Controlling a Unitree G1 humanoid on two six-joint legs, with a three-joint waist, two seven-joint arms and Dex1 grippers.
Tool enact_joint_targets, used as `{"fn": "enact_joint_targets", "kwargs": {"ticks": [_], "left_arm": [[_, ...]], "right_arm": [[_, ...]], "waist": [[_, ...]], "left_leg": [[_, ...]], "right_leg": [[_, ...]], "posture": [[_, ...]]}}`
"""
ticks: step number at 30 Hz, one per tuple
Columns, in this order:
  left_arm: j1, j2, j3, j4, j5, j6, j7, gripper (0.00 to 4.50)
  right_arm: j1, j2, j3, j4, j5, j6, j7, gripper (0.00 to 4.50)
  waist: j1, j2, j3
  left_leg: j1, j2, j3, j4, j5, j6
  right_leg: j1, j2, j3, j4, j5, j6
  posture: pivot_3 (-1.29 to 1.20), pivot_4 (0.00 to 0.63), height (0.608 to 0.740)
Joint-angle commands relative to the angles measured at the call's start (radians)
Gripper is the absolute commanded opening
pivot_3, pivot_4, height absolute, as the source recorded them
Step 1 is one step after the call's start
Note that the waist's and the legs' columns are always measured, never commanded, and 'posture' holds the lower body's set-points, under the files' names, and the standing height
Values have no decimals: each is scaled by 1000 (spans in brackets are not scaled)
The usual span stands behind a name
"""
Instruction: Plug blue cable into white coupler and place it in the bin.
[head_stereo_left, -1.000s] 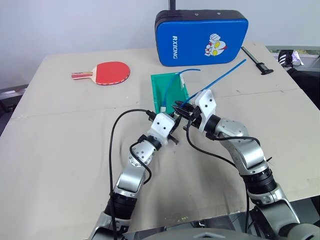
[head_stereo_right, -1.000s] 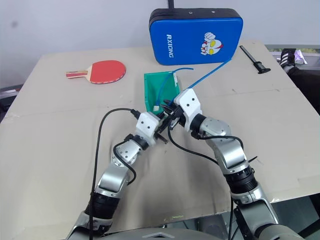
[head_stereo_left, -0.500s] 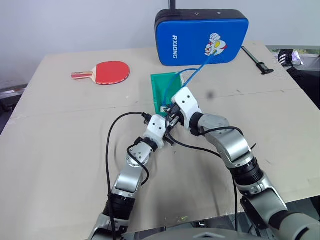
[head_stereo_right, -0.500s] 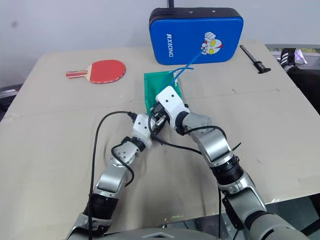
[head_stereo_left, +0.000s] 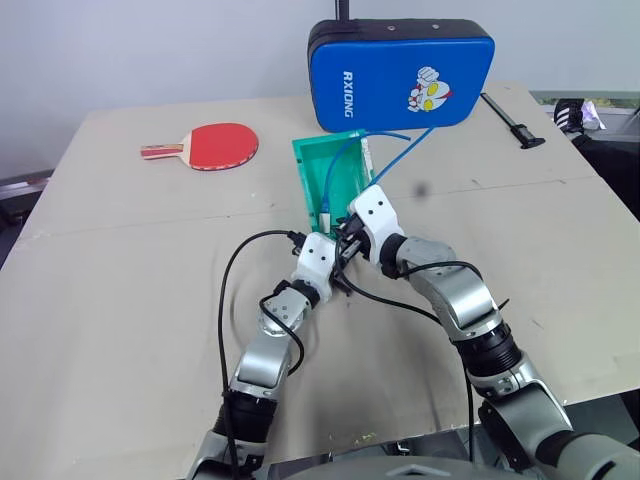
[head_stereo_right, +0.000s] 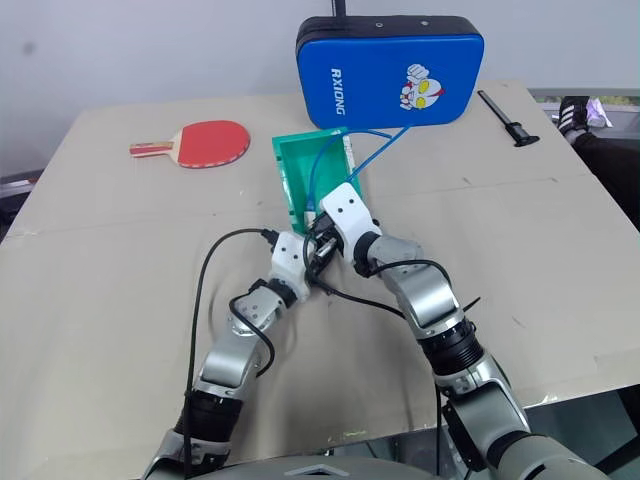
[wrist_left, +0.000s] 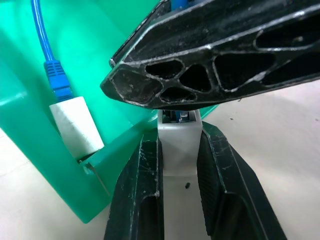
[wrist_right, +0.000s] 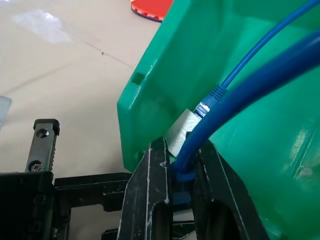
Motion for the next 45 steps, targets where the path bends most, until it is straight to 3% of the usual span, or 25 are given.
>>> {"fn": "enact_joint_targets", "kwargs": {"ticks": [1,16,19,21,25,30,35,43,45], "left_arm": [[-76,-15,4,-177,-34,-94,-7,320],[-102,13,45,-263,-79,-60,-32,320],[-109,20,58,-284,-56,-49,-7,1764],[-98,21,76,-313,-87,-3,-8,2433],[-27,80,149,-441,-167,141,-40,4395],[16,186,274,-579,-306,362,-71,4395],[10,263,423,-653,-435,518,-53,4395],[84,295,496,-732,-545,667,-1,4395],[91,294,493,-739,-559,673,6,4494]], "right_arm": [[12,-16,6,62,-25,0,-3,0],[-32,-27,-50,-35,31,8,40,0],[-73,-45,-67,-35,47,18,66,0],[-106,-59,-87,-21,61,15,88,0],[-218,-89,-130,93,94,-18,162,0],[-410,-88,-137,379,123,-30,296,0],[-612,-38,-176,733,109,-128,324,0],[-787,36,-247,1042,103,-244,340,0],[-809,36,-265,1085,96,-289,325,890]], "waist": [[0,0,0],[-1,0,0],[1,-1,0],[0,-1,0],[-4,-1,0],[-13,-1,0],[-21,-1,0],[-26,-1,1],[-24,-1,1]], "left_leg": [[0,0,0,0,0,0],[-1,0,0,0,0,0],[-1,0,-1,0,0,0],[-2,0,-1,0,0,0],[-2,0,0,0,0,0],[-2,1,-1,-2,0,0],[-2,1,0,-2,0,-1],[-10,1,-2,-2,1,-2],[-12,0,-5,-2,1,-3]], "right_leg": [[0,0,0,0,0,0],[-1,0,0,0,0,0],[-1,0,0,0,0,0],[-1,-1,0,0,0,0],[-1,0,1,0,0,0],[-3,0,2,0,0,0],[-3,0,1,0,0,0],[-7,-1,2,-1,0,0],[-7,-1,0,-2,0,0]], "posture": [[0,150,740],[0,150,740],[0,150,740],[0,150,740],[0,150,740],[0,150,740],[0,150,740],[0,150,740],[0,150,740]]}}
